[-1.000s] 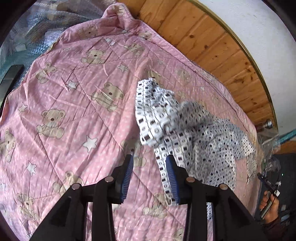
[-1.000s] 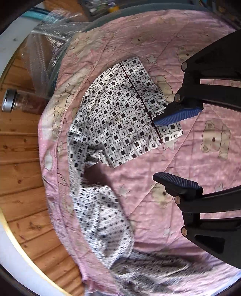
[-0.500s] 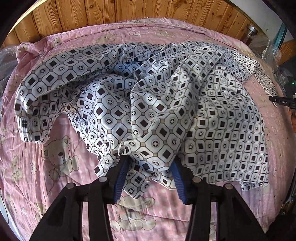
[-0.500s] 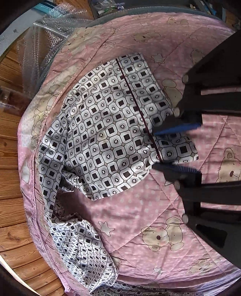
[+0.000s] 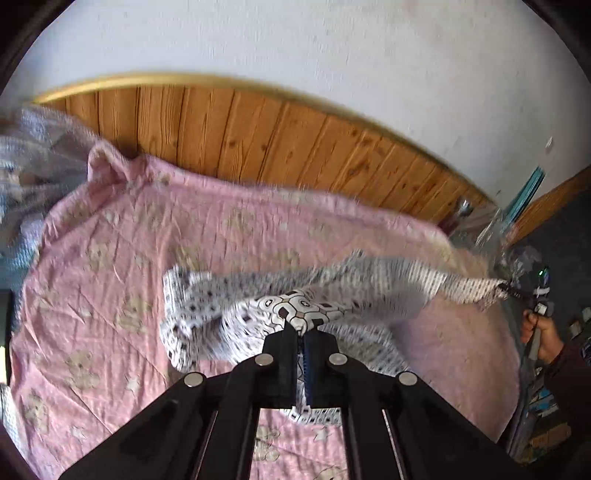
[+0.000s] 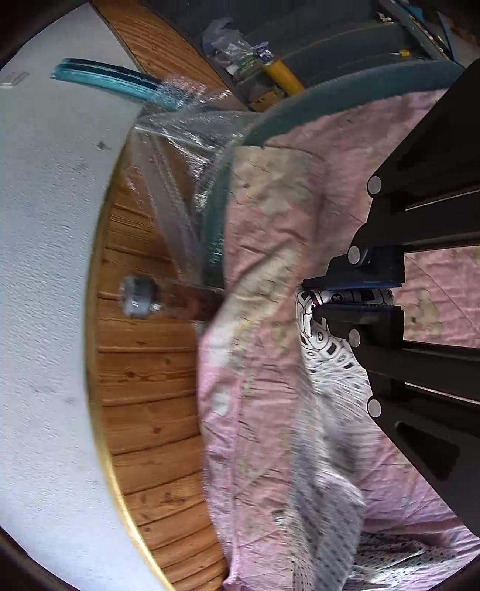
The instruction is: Fold clothes
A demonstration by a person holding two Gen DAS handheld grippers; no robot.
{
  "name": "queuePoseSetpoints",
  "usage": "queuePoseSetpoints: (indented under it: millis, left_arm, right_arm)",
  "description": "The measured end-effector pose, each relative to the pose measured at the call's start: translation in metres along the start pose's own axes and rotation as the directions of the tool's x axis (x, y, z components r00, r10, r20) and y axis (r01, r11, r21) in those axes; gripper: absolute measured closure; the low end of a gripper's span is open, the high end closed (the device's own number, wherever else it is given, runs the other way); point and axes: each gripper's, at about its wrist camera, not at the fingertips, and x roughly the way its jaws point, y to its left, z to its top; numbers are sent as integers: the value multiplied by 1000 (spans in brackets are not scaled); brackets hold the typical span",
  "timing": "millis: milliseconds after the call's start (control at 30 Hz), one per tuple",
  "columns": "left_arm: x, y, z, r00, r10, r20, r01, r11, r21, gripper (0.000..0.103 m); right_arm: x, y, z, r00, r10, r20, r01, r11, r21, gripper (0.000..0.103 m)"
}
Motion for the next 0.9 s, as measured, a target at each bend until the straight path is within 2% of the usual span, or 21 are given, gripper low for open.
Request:
queuePoseSetpoints:
  millis: [67, 133, 200, 267, 300, 333, 367, 400, 433, 467, 500, 533, 567, 600, 633, 700, 733, 800, 833, 867, 900]
  left_arm:
    - [-26, 7, 49, 997, -11, 77, 12, 1000, -13, 102]
    - [-19, 27, 91, 995, 24, 93, -21, 999, -38, 102]
    - [17, 58, 124, 996, 79, 48, -75, 993, -91, 102]
    - [65, 91, 141, 985, 169, -39, -173, 976, -128, 101]
    - [88, 106, 141, 969, 233, -86, -243, 961, -133, 101]
    - [109, 119, 134, 958, 255, -134, -275, 948, -160, 101]
    - [129, 132, 126, 943, 278, -182, -310, 933, -181, 99]
    - [144, 141, 112, 918, 326, -226, -368, 913, -177, 98]
    - [150, 146, 97, 895, 374, -243, -420, 889, -180, 91]
    - [148, 150, 83, 904, 361, -230, -409, 888, -213, 81]
    - [145, 153, 69, 911, 350, -217, -398, 884, -243, 75]
    - [136, 155, 55, 911, 361, -201, -405, 876, -261, 65]
    - [127, 157, 41, 911, 369, -184, -408, 869, -280, 61]
    - [116, 158, 25, 919, 356, -168, -392, 867, -308, 59]
    - [105, 161, 10, 920, 356, -163, -391, 858, -333, 54]
    - [86, 164, -21, 926, 343, -158, -377, 847, -375, 48]
    - [83, 165, -36, 931, 326, -165, -365, 845, -392, 44]
    - [86, 169, -63, 943, 274, -187, -330, 839, -433, 40]
    - [95, 173, -75, 952, 233, -197, -299, 837, -459, 40]
    - [105, 177, -84, 961, 193, -197, -267, 831, -487, 40]
    - [114, 179, -89, 969, 161, -187, -236, 828, -509, 40]
  right_arm:
    - [11, -2, 34, 1000, -21, 10, 21, 1000, -9, 99]
    - [43, 5, 61, 999, -44, -14, 43, 999, -21, 99]
    - [81, 16, 78, 995, -63, -75, 62, 998, -18, 99]
    - [117, 29, 78, 985, -99, -144, 96, 995, -23, 98]
    - [133, 35, 74, 977, -94, -189, 93, 996, -14, 96]
    - [145, 39, 65, 969, -74, -236, 77, 997, 4, 89]
    - [150, 42, 56, 966, -60, -250, 70, 997, 32, 76]
    - [150, 43, 45, 967, -49, -252, 65, 996, 57, 68]
    - [148, 45, 34, 967, -40, -250, 61, 995, 77, 60]
    - [142, 47, 23, 969, -43, -244, 68, 993, 93, 59]
    - [132, 50, 12, 972, -42, -230, 69, 991, 112, 59]
    - [119, 54, 1, 977, -22, -212, 51, 990, 134, 58]
    - [103, 61, -12, 981, 7, -195, 26, 986, 163, 57]
    - [84, 73, -26, 982, 51, -182, -15, 982, 190, 55]
    - [68, 92, -40, 976, 119, -182, -82, 976, 201, 52]
    - [36, 146, -75, 934, 283, -218, -248, 953, 174, 49]
    - [26, 175, -93, 898, 359, -254, -326, 931, 164, 47]
    - [10, 233, -129, 811, 484, -330, -461, 875, 148, 46]
    - [7, 259, -144, 777, 518, -358, -502, 853, 143, 45]
    - [6, 283, -158, 753, 532, -388, -527, 840, 129, 45]
    - [8, 304, -169, 743, 526, -414, -529, 840, 117, 45]
